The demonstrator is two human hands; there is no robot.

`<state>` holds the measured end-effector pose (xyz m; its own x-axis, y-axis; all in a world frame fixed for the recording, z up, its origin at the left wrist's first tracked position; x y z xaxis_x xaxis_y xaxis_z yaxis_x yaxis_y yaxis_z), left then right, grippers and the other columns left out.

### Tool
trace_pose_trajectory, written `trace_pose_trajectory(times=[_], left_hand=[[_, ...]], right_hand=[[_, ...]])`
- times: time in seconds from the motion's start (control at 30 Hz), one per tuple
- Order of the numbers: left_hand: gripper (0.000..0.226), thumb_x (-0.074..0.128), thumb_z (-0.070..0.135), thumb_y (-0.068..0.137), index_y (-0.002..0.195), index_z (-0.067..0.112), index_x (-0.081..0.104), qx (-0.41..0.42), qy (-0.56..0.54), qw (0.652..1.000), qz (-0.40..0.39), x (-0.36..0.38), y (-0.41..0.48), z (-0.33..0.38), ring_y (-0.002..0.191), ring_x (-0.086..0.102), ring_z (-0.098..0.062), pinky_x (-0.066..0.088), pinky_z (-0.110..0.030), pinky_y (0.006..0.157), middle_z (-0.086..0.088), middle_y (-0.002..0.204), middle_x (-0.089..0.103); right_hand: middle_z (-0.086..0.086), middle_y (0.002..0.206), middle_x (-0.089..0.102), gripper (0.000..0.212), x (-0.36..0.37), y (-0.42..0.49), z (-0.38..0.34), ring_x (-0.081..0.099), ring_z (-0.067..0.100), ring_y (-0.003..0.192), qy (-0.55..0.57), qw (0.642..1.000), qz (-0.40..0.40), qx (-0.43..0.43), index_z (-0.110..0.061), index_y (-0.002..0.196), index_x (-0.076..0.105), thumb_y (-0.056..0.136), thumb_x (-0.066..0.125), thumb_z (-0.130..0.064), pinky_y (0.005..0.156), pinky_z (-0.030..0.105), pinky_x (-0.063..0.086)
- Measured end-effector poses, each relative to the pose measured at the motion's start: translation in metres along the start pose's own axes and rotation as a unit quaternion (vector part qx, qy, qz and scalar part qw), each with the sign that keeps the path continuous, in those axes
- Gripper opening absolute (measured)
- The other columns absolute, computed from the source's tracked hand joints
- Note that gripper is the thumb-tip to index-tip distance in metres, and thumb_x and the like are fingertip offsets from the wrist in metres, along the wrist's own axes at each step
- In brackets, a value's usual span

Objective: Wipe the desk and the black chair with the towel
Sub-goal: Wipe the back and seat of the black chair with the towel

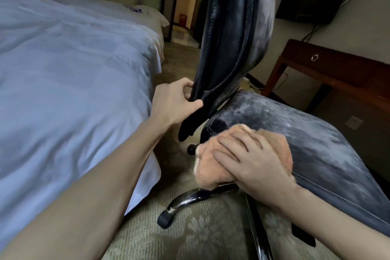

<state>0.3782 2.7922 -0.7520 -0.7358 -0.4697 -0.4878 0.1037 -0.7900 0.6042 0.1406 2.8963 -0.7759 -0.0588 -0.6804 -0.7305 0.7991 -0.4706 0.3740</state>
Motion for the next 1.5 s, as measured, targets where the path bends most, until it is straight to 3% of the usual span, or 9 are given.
trace_pose_trajectory(times=[0.17,0.37,0.47,0.63,1.0,1.13,1.33,1.43,1.5], left_hand=[[0.037,0.071,0.061,0.080,0.094,0.027,0.073,0.080,0.074,0.994,0.024,-0.006,0.002,0.004,0.071,0.063,-0.008,0.042,-0.027,0.065,0.011,0.069,0.067],[0.033,0.061,0.066,0.079,0.077,0.033,0.057,0.138,0.089,0.986,0.005,-0.012,-0.001,0.012,0.061,0.054,-0.007,0.033,-0.019,0.054,0.015,0.057,0.052],[0.034,0.067,0.064,0.078,0.076,0.032,0.056,0.130,0.089,0.987,0.000,-0.011,-0.002,0.012,0.062,0.056,-0.008,0.037,-0.023,0.055,0.014,0.057,0.054],[0.037,0.071,0.061,0.077,0.076,0.026,0.057,0.150,0.091,0.984,-0.030,-0.015,0.000,0.019,0.064,0.059,-0.008,0.044,-0.028,0.061,0.012,0.061,0.059],[0.038,0.071,0.056,0.080,0.085,0.025,0.049,0.184,0.065,0.980,-0.040,-0.011,-0.002,0.019,0.063,0.048,-0.007,0.027,-0.017,0.056,0.015,0.063,0.048],[0.039,0.068,0.063,0.080,0.085,0.027,0.053,0.198,0.108,0.974,-0.039,-0.015,0.002,0.017,0.069,0.046,-0.009,0.028,-0.026,0.056,0.019,0.063,0.041],[0.047,0.066,0.073,0.080,0.078,0.028,0.054,0.084,0.117,0.989,0.017,-0.005,0.005,-0.008,0.082,0.051,-0.010,0.036,-0.031,0.062,0.016,0.065,0.050],[0.052,0.061,0.077,0.083,0.085,0.025,0.060,-0.031,0.103,0.993,0.043,0.005,0.010,-0.019,0.088,0.059,-0.017,0.047,-0.036,0.066,0.010,0.076,0.064],[0.047,0.060,0.067,0.092,0.095,0.020,0.060,-0.040,0.129,0.990,0.041,0.012,0.009,-0.016,0.093,0.061,-0.025,0.047,-0.038,0.067,0.003,0.086,0.066]], right_hand=[[0.007,0.115,0.064,0.025,0.012,0.060,-0.021,0.058,0.034,0.106,-0.014,0.999,-0.043,-0.007,-0.018,0.108,0.071,0.084,0.069,-0.021,0.090,0.053,0.047],[0.001,0.140,0.058,0.039,0.018,0.046,0.002,0.060,0.031,0.104,-0.034,0.991,-0.122,0.037,-0.024,0.118,0.068,0.079,0.074,-0.027,0.085,0.051,0.049],[0.001,0.128,0.062,0.030,0.010,0.025,0.004,0.058,0.032,0.100,-0.044,0.992,-0.116,0.019,-0.024,0.115,0.066,0.085,0.064,-0.026,0.084,0.051,0.047],[-0.003,0.101,0.068,0.026,0.000,0.007,-0.007,0.053,0.029,0.091,-0.026,0.988,-0.154,-0.013,-0.022,0.092,0.073,0.068,0.065,-0.026,0.077,0.050,0.046],[0.010,0.116,0.066,0.023,0.037,0.017,-0.029,0.059,0.036,0.109,-0.008,0.996,-0.073,-0.057,-0.012,0.104,0.070,0.086,0.057,-0.016,0.100,0.056,0.041],[0.008,0.120,0.066,0.019,0.041,-0.010,-0.024,0.059,0.035,0.115,-0.001,0.996,-0.057,-0.065,-0.016,0.102,0.068,0.087,0.058,-0.017,0.099,0.056,0.044],[0.002,0.122,0.064,0.023,0.049,-0.065,-0.002,0.056,0.032,0.121,0.015,0.999,-0.019,-0.034,-0.021,0.102,0.065,0.092,0.045,-0.026,0.105,0.053,0.033],[0.004,0.119,0.066,0.017,0.045,-0.074,0.002,0.060,0.036,0.117,0.019,0.999,-0.016,-0.027,-0.021,0.102,0.059,0.091,0.047,-0.026,0.103,0.054,0.033],[0.004,0.113,0.069,0.022,0.037,-0.067,-0.002,0.059,0.035,0.114,-0.002,0.999,-0.026,-0.023,-0.020,0.096,0.067,0.090,0.047,-0.024,0.099,0.053,0.034]])
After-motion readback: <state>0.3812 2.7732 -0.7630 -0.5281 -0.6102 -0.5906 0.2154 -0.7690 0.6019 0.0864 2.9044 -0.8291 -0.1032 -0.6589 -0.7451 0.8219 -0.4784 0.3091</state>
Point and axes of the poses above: each hand's wrist, its own y-axis towards the middle knuckle, its own x-axis out of the palm, z = x × y, the point moved 1 cm from there along y, towards the middle knuckle
